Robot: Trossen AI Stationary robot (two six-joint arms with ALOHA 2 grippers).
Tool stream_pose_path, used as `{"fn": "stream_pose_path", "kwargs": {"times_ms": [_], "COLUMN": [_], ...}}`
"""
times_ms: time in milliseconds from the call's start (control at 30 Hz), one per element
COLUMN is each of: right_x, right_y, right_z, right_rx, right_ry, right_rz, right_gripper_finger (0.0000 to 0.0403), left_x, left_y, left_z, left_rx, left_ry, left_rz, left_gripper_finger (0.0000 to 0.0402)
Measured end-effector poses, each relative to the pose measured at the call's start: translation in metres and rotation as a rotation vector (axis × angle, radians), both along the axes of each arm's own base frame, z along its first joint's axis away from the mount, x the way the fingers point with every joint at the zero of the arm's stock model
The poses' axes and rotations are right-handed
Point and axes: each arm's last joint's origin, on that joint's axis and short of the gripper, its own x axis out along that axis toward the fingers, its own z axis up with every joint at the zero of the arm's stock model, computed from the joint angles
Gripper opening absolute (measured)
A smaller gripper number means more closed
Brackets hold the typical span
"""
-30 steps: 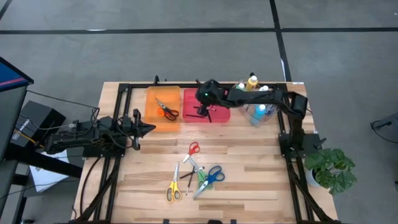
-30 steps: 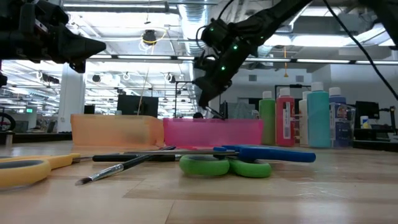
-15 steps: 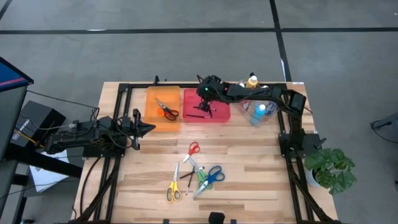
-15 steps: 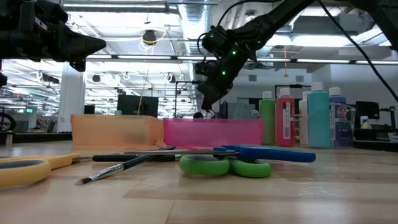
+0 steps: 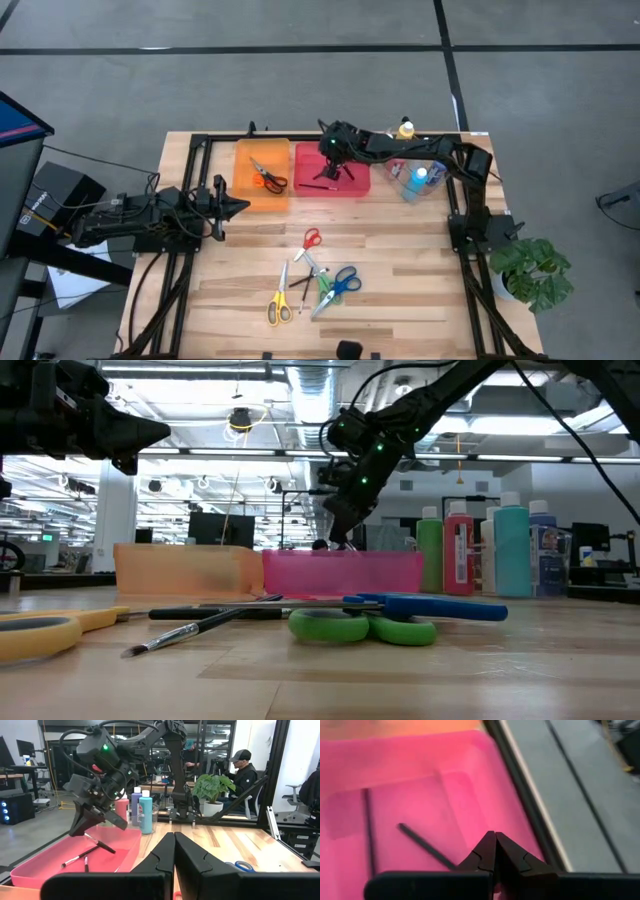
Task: Pick & Place Paint Supplies
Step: Put the black paintbrush into the pink bin
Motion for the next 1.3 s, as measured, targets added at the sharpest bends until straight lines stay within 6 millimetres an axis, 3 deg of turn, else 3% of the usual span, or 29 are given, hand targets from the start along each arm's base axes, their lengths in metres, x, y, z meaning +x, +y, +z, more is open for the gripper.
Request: {"fn": "stream_pose_path", "kwargs": {"times_ms": [467, 767, 1067, 1300], "right_x": [0.006, 0.007, 0.006, 0.007], "right_y": [0.010, 0.010, 0.010, 0.020], "right_z": [-0.018, -0.018, -0.018, 0.002], "right_rx": [0.091, 0.120, 0.137, 0.170], "right_ry": [0.014, -0.024, -0.026, -0.098], "right_rz": [0.025, -0.009, -0.025, 0.045], "right_gripper_finger": [0.0000, 0.0020, 0.0083, 0.0179], "left_x": [0.000, 0.000, 0.000, 0.000], "left_y": [0.000, 0.000, 0.000, 0.000], "left_z": [0.000, 0.000, 0.000, 0.000], "left_rx": [0.000, 0.000, 0.000, 0.000], "left_ry": [0.000, 0.000, 0.000, 0.000], "left_rz": [0.000, -0.001, 0.000, 0.000], "left_gripper_finger": [0.0002, 0.0002, 0.0002, 0.0002]}}
